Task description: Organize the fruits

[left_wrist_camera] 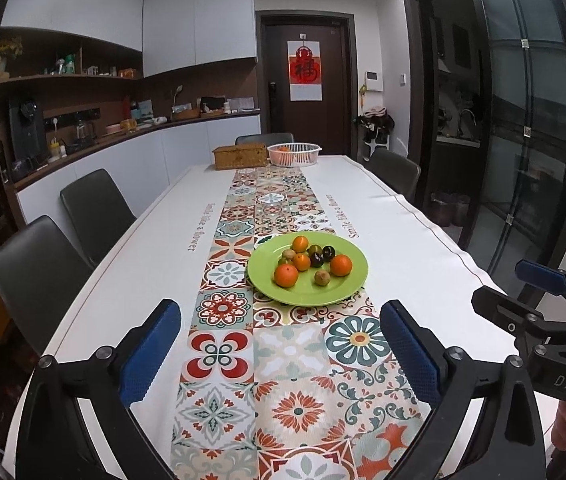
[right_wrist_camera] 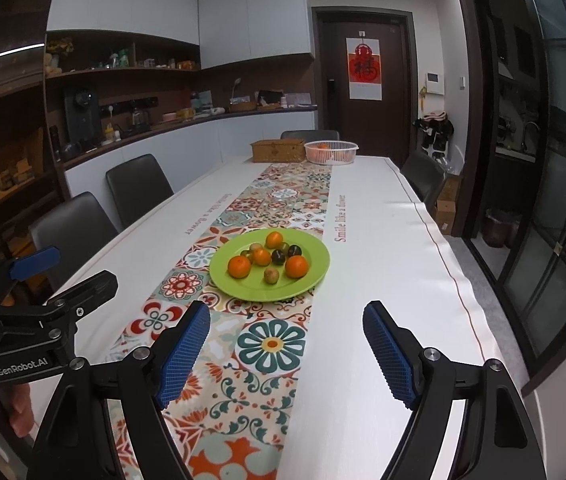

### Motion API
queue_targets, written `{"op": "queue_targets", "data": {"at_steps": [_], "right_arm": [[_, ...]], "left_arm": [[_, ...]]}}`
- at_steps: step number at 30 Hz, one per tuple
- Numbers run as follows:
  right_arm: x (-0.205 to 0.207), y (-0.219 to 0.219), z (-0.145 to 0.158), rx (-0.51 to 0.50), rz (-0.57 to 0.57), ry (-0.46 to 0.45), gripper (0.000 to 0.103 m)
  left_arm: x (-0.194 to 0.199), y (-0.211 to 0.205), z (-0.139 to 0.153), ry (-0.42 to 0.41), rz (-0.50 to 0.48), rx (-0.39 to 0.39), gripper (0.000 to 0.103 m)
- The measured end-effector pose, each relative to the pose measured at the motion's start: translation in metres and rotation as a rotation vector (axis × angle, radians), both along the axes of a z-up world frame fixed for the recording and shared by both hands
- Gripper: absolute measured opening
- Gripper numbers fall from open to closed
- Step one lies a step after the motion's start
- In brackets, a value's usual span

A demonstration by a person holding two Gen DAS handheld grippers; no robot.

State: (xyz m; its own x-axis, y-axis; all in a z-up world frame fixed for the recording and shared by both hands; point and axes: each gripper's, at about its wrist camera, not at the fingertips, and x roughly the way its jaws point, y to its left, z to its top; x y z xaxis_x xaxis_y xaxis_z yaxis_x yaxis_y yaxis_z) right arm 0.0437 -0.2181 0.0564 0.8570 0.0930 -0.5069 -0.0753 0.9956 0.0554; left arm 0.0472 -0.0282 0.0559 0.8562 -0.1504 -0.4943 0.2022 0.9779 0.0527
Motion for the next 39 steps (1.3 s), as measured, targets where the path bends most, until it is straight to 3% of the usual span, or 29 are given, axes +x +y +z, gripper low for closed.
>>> {"op": "queue_targets", "data": {"at_steps": [13,39], "right_arm": [[-0.022,0.002,0.003,0.018,0.009,-0.012,0.08],[-0.032,0.002,0.003,0.011,0.005,-0.017,0.08]], "left_arm": [[-0.024,0.001,0.011,-0.025,0.002,0.012,0.103],[-0.033,-0.001,0.01,-0.018,0.001,0.02,0.103]]}}
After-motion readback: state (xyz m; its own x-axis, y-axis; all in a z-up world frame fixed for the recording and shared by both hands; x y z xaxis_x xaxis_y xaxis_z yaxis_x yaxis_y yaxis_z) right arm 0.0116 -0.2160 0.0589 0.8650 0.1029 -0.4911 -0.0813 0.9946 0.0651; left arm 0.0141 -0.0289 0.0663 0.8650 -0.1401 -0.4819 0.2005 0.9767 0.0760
